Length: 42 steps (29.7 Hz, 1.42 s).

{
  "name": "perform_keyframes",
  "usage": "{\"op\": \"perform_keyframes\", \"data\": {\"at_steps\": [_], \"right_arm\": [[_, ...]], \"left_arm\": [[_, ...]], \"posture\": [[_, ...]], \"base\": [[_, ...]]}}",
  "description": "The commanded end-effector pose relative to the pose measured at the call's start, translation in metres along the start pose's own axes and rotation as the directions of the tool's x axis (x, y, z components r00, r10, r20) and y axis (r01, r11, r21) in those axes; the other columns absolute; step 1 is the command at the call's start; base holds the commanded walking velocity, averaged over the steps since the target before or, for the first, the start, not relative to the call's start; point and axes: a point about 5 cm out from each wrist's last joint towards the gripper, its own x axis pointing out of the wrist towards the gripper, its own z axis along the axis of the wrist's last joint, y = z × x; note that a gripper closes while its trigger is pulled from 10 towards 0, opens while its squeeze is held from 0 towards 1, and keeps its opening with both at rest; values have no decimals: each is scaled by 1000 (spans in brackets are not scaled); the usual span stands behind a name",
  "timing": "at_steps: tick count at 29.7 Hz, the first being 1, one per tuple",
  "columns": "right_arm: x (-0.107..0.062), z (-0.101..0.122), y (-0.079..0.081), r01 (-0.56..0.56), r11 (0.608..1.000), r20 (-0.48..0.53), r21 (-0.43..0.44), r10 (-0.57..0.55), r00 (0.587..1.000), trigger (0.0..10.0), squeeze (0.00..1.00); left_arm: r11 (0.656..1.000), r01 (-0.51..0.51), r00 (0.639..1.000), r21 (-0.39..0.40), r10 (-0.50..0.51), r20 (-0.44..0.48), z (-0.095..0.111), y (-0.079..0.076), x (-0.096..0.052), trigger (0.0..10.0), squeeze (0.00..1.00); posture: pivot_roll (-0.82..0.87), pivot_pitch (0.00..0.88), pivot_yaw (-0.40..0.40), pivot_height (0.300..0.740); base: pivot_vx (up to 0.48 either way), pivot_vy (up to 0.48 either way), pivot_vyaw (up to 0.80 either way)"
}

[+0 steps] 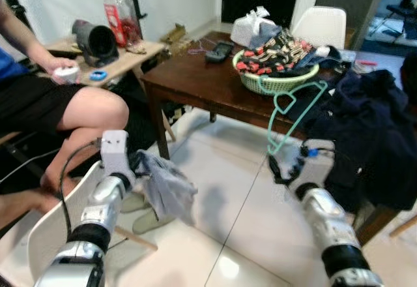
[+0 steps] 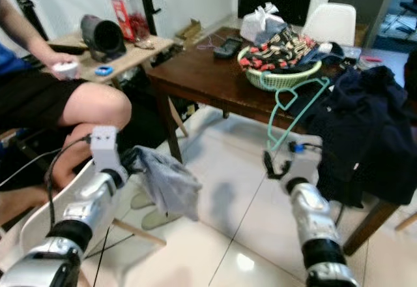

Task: Hang hanger

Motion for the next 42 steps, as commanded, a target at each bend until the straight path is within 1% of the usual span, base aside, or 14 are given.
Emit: {"op": "perform_keyframes", "data": {"at_steps": [1,14,19,24,29,32,35,36,37,39,40,41,42], "right_arm": [[-2,0,-5,14,1000,10,3,-14,1000,10000,0],[-2,1,-6,8,1000,18,3,-9,1000,10000,0],[-2,1,-5,8,1000,23,7,-9,1000,10000,0],[-2,1,-5,10,1000,29,9,-10,1000,10000,0],[-2,3,-5,9,1000,40,7,-9,999,10000,0],[-3,6,-6,11,1000,64,8,-11,998,10000,0],[-4,25,-11,41,999,163,20,-44,986,10000,0],[-4,25,-11,41,999,163,20,-44,986,10000,0],[-5,33,-11,42,999,202,29,-47,978,10000,0],[-5,33,-11,42,999,202,29,-47,978,10000,0],[-7,58,-13,39,999,288,15,-42,957,10000,0],[-7,58,-13,39,999,288,15,-42,957,10000,0],[-8,66,-13,41,999,313,5,-41,949,10000,0]], "left_arm": [[1000,2,1000,13,-2,2,-1,0,0,10000,0],[1000,7,1000,13,-8,7,-2,-1,0,10000,0],[1000,8,1000,15,-8,6,-1,0,1,10000,0],[1000,9,1000,16,-9,6,-2,0,1,10000,0],[1000,11,1000,18,-11,8,-2,-1,1,10000,0],[1000,12,1000,19,-12,8,-2,-1,1,10000,0],[1000,16,1000,6,-16,8,-3,-2,0,10000,0],[1000,16,1000,6,-16,8,-3,-2,0,10000,0],[1000,19,1000,-2,-19,10,-3,-2,0,10000,0],[1000,19,1000,-2,-19,10,-3,-2,0,10000,0],[1000,24,1000,-12,-24,12,-4,-2,0,10000,0],[1000,24,1000,-12,-24,12,-4,-2,0,10000,0],[1000,25,1000,-14,-25,13,-4,-2,0,10000,0]], "posture": [[-7,0,55,740],[-8,1,52,740],[-8,1,54,740],[-6,2,54,740],[-5,0,54,740],[-2,0,54,740],[7,0,52,740],[7,0,52,740],[7,0,52,740],[7,0,52,740],[0,0,54,740],[0,0,54,740],[0,0,54,740]], "base": [[398,0,0],[405,0,0],[407,0,-669],[412,0,0],[412,0,0],[412,0,0],[330,0,0],[289,0,0],[0,0,0],[0,0,0],[0,0,0],[0,0,0],[0,0,0]]}}
